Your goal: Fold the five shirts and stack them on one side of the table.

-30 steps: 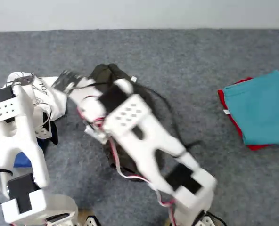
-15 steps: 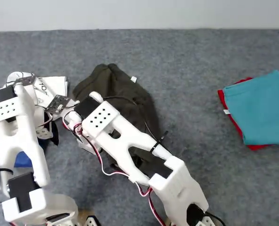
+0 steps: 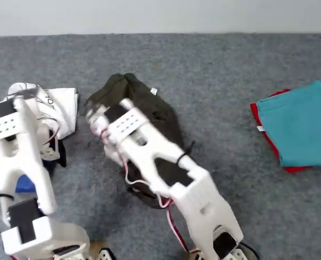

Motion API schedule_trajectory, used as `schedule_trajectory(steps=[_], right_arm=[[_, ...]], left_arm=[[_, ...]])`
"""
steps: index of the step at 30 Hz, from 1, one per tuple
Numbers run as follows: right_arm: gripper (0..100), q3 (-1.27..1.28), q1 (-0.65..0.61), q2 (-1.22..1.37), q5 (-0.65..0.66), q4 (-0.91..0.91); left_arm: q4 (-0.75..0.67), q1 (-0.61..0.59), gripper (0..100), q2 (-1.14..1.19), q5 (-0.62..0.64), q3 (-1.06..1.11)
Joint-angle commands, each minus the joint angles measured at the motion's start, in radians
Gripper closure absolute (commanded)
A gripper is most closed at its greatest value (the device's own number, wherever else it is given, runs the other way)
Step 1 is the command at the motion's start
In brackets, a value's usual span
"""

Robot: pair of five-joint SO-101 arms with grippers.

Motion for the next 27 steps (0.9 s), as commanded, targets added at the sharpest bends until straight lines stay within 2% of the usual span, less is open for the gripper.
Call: schedule_trajectory(steps=[1,8,11,14,27], right_arm=[[89.7,-0.012,0.013,0.002,-0.008,-0.007],[90.2,-0.008,0.015,0.018,-0.005,-0.035],[91.1,-0.009,0.015,0.015,0.071,-0.031],[96.3,-0.014,0.021,0.001,0.123,-0.025],[98.9,-0.018,0.211,-0.280,0.127,0.013]], left_arm=[[0.021,-0.005,85,-0.003,-0.008,-0.004],[0.021,-0.005,85,-0.003,-0.008,-0.004],[0.021,-0.005,85,-0.003,-0.008,-0.004],[0.021,-0.005,85,-0.003,-0.008,-0.004],[0.021,-0.005,85,-0.003,-0.006,-0.004]])
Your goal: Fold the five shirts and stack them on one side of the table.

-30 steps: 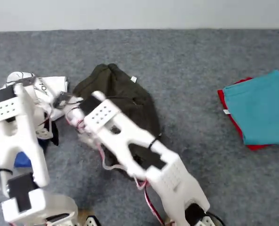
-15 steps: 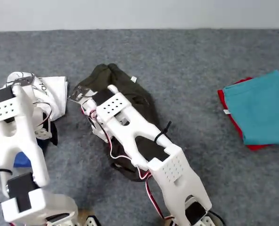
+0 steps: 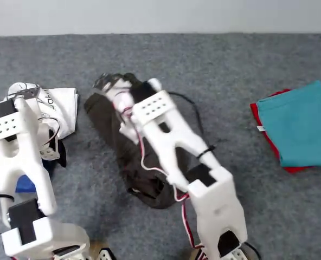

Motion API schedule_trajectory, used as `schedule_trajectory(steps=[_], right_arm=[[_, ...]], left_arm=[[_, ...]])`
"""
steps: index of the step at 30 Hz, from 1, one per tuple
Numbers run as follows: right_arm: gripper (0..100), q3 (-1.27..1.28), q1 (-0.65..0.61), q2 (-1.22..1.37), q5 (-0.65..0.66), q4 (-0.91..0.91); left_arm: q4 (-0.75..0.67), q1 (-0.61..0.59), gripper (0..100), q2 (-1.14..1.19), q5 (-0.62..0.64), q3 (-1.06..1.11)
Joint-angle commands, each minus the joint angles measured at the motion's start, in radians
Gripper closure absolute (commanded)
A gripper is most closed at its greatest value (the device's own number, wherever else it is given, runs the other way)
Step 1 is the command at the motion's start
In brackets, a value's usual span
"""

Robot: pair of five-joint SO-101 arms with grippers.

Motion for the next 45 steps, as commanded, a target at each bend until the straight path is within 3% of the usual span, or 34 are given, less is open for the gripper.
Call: schedule_trajectory(steps=[1,5,11,13,21,33,39,45], right_arm=[[98.9,-0.020,0.048,-0.117,0.012,0.039],[97.2,-0.017,0.022,-0.105,0.005,0.096],[77.3,-0.017,-0.088,-0.028,-0.021,0.140],[75.3,-0.018,-0.119,-0.004,-0.011,0.131],[76.8,-0.018,-0.183,0.122,-0.011,0.028],[77.5,-0.018,-0.177,0.248,-0.003,-0.096],[99.8,-0.020,-0.130,0.249,-0.002,-0.104],[98.9,-0.058,-0.051,0.074,-0.002,-0.027]], left_arm=[[0.021,0.002,85,-0.005,-0.005,-0.004],[0.021,0.002,85,-0.005,-0.005,-0.004],[0.021,-0.018,85,-0.014,-0.005,-0.005],[0.021,-0.021,85,-0.014,-0.005,-0.008],[0.021,-0.017,85,-0.011,-0.003,-0.007],[0.021,-0.015,85,-0.006,-0.003,-0.005],[0.021,-0.015,85,-0.005,-0.003,-0.005],[0.021,-0.015,85,-0.005,-0.003,-0.005]])
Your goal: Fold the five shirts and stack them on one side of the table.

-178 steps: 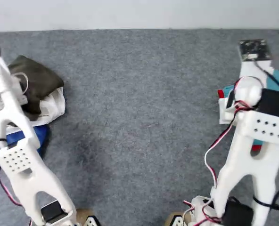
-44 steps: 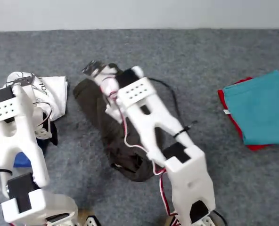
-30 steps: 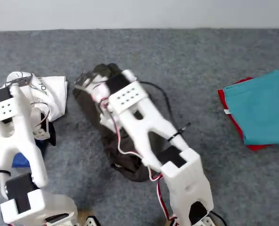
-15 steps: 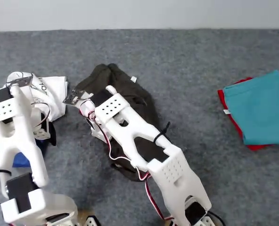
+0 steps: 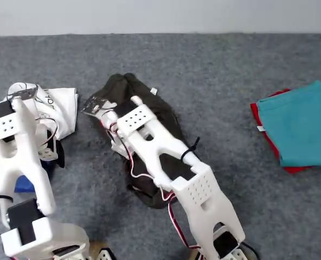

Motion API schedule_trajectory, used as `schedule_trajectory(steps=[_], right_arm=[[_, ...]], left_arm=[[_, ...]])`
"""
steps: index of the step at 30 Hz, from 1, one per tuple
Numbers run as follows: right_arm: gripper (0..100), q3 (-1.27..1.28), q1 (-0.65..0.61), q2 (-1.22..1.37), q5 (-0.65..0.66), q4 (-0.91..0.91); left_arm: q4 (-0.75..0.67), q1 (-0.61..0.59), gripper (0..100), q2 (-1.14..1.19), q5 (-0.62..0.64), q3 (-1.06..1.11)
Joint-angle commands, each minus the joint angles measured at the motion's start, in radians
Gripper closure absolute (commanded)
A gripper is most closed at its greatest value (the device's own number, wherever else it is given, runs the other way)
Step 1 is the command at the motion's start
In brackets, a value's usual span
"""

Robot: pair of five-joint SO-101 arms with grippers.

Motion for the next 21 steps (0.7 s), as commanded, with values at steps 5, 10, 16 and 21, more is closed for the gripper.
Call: schedule_trajectory(steps=[5,10,16,21], right_arm=[[98.9,-0.164,0.082,-0.344,0.006,0.196],[98.9,-0.175,0.097,-0.513,0.005,0.286],[98.9,-0.176,0.131,-0.650,0.005,0.283],[98.7,-0.115,0.329,-0.631,0.003,0.283]], left_arm=[[0.021,0.003,85,-0.005,-0.003,-0.005],[0.021,0.003,85,-0.005,-0.003,-0.004],[0.021,0.003,85,-0.005,-0.003,-0.004],[0.021,0.003,85,-0.005,-0.003,-0.004]])
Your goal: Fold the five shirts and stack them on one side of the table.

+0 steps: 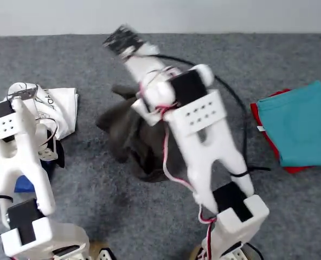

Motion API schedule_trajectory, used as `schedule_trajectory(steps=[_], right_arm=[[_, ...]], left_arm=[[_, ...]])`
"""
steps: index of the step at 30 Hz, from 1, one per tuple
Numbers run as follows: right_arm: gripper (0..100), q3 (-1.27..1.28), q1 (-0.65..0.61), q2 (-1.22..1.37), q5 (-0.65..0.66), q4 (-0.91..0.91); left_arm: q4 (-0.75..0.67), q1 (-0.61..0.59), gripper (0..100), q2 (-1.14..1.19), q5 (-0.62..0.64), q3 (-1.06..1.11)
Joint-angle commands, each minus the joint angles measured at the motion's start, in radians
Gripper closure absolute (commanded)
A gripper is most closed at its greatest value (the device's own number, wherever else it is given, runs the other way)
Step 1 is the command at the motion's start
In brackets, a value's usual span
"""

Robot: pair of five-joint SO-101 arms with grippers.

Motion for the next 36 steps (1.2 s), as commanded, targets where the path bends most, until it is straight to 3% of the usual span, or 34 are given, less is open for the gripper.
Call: schedule_trajectory(steps=[1,4,9,13,23,29,36], right_arm=[[98.7,0.051,0.148,-0.028,0.003,0.039],[96.1,0.199,0.245,0.048,0.003,0.016],[80.9,0.419,0.363,0.236,0.002,-0.142],[78.9,0.446,0.430,0.318,-0.005,-0.162],[78.6,0.275,0.395,0.002,-0.080,0.001],[78.6,0.278,0.438,-0.015,-0.083,-0.142],[78.6,0.272,0.444,0.183,-0.083,-0.429]], left_arm=[[0.021,0.003,85,-0.005,-0.003,-0.004],[0.021,0.003,85,-0.005,-0.003,-0.004],[0.021,0.003,85,-0.005,-0.003,-0.004],[0.021,0.003,85,-0.005,-0.003,-0.002],[0.021,0.003,85,-0.005,-0.003,-0.002],[0.021,0.003,85,-0.003,-0.003,-0.002],[0.020,0.003,85,-0.003,-0.005,0.012]])
